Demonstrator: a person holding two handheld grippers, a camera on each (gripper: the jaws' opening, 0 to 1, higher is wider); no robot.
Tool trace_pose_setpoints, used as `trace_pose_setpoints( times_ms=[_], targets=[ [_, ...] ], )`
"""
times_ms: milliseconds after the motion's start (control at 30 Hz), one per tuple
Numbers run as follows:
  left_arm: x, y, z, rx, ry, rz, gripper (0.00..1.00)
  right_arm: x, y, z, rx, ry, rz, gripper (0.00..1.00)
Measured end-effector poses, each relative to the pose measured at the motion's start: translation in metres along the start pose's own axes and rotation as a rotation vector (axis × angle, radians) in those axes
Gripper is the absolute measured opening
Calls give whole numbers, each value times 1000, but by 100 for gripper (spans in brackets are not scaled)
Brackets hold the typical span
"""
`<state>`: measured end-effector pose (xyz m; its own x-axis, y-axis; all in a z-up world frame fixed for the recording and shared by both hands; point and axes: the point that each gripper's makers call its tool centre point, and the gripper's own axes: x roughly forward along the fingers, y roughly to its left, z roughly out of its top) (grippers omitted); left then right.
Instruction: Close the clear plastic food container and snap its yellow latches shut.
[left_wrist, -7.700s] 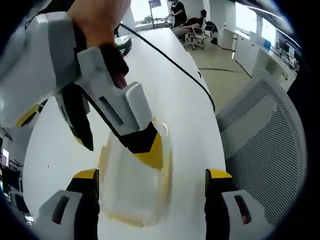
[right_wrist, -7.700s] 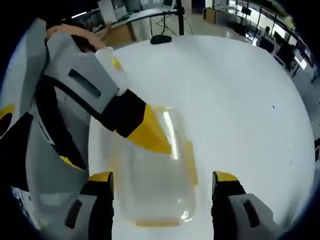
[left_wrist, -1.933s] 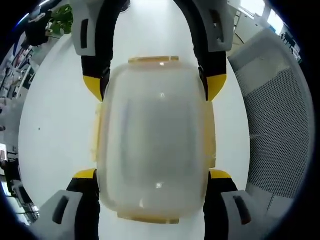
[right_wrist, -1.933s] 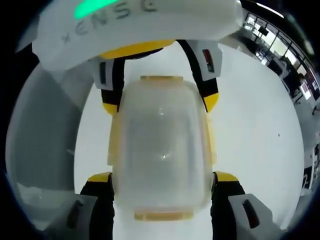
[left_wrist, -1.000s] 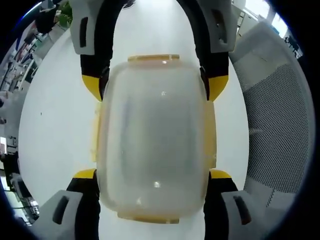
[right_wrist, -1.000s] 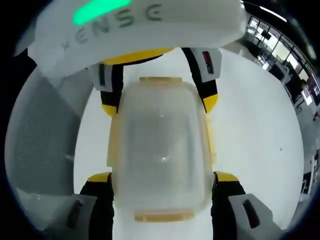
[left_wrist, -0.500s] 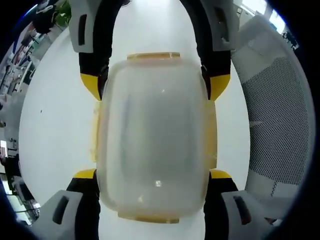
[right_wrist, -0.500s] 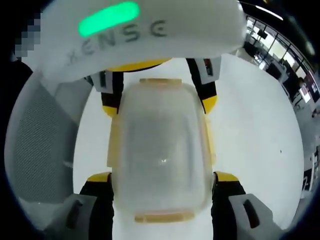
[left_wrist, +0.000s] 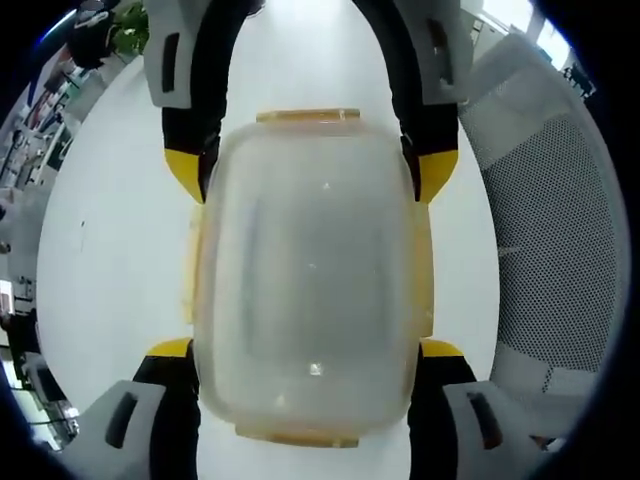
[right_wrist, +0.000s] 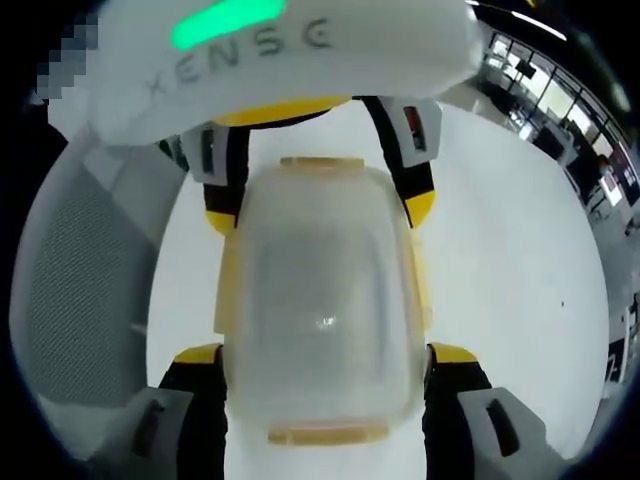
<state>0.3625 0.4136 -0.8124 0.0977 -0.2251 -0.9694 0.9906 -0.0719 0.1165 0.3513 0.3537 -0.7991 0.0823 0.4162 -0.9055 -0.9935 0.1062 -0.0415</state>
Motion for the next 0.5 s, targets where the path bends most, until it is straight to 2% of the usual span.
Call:
trace_pose_setpoints(
  times_ms=[500],
  targets=[
    [1,8,0,-10,-12,-15,88,1,-7,0,-11,4,5,81]
  ],
)
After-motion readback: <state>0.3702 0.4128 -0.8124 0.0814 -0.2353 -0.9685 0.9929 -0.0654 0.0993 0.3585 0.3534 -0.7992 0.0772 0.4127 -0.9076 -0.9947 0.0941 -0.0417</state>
